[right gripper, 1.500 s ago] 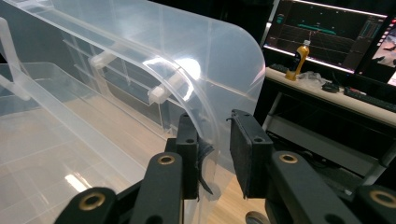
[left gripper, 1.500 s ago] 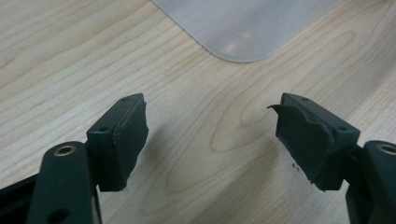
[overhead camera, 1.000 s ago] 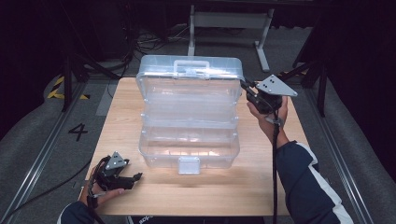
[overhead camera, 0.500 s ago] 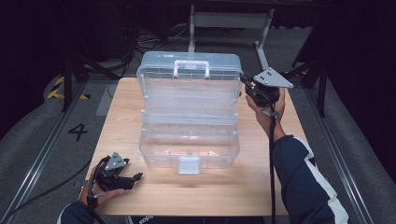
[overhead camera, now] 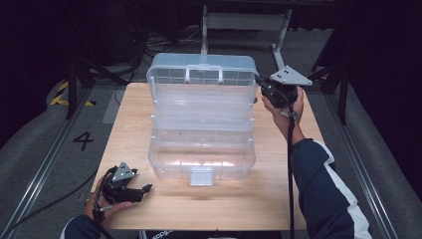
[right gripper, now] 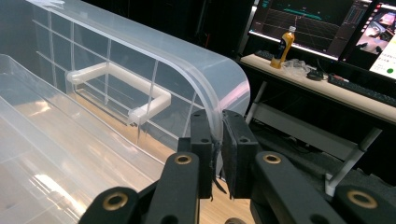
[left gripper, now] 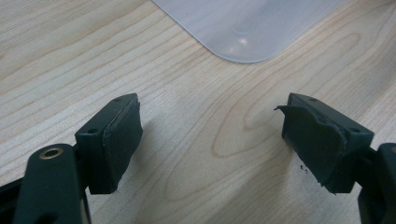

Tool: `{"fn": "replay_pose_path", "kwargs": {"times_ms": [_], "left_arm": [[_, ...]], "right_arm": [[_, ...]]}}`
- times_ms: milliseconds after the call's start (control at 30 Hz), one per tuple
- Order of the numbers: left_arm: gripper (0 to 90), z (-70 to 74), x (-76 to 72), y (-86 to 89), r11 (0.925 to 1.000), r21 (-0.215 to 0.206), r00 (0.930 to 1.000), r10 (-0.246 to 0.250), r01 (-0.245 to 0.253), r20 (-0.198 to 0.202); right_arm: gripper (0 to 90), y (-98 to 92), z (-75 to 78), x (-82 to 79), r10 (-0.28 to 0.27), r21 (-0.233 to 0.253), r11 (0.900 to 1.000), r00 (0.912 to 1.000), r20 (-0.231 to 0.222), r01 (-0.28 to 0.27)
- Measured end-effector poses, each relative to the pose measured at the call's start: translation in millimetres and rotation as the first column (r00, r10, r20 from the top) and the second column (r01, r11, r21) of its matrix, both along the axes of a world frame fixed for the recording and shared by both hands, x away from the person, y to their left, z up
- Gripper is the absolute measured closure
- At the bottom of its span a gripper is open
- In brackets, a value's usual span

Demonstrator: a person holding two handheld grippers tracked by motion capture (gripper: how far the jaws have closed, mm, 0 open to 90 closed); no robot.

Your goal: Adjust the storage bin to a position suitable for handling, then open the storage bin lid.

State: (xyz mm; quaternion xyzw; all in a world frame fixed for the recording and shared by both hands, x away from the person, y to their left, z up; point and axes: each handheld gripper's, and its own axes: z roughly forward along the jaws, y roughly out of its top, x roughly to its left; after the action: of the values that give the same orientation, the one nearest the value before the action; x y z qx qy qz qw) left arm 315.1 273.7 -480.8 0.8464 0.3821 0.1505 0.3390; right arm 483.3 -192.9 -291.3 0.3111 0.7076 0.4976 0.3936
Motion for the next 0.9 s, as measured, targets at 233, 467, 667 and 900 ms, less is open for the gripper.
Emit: {"fn": "replay_pose_path", "kwargs": {"times_ms": [233, 467, 667, 900], "left_arm": [[19.8, 0.4, 1.4, 0.6, 0.9999, 0.013, 1.0, -0.006, 0.006, 0.007], [19.2, 0.2, 1.3, 0.1, 1.0, 0.007, 1.0, -0.003, 0.003, 0.0], [18.8, 0.3, 1.6, -0.1, 1.0, 0.008, 1.0, -0.003, 0.003, -0.005], [18.6, 0.0, 1.4, -0.5, 1.0, 0.003, 1.0, 0.0, 0.0, -0.003]], "right_arm": [[84.0, -0.4, 0.6, 4.8, 0.006, 0.004, 1.0, 0.9999, -0.013, -0.006], [84.0, 0.2, 2.2, 9.3, 0.004, -0.003, 1.0, 0.9998, -0.021, -0.004], [84.0, 0.1, 2.5, 14.0, 0.003, 0.01, 1.0, 0.9993, -0.038, -0.002], [84.0, 0.5, 2.6, 19.0, -0.001, 0.008, 1.0, 0.9991, -0.043, 0.002]]}}
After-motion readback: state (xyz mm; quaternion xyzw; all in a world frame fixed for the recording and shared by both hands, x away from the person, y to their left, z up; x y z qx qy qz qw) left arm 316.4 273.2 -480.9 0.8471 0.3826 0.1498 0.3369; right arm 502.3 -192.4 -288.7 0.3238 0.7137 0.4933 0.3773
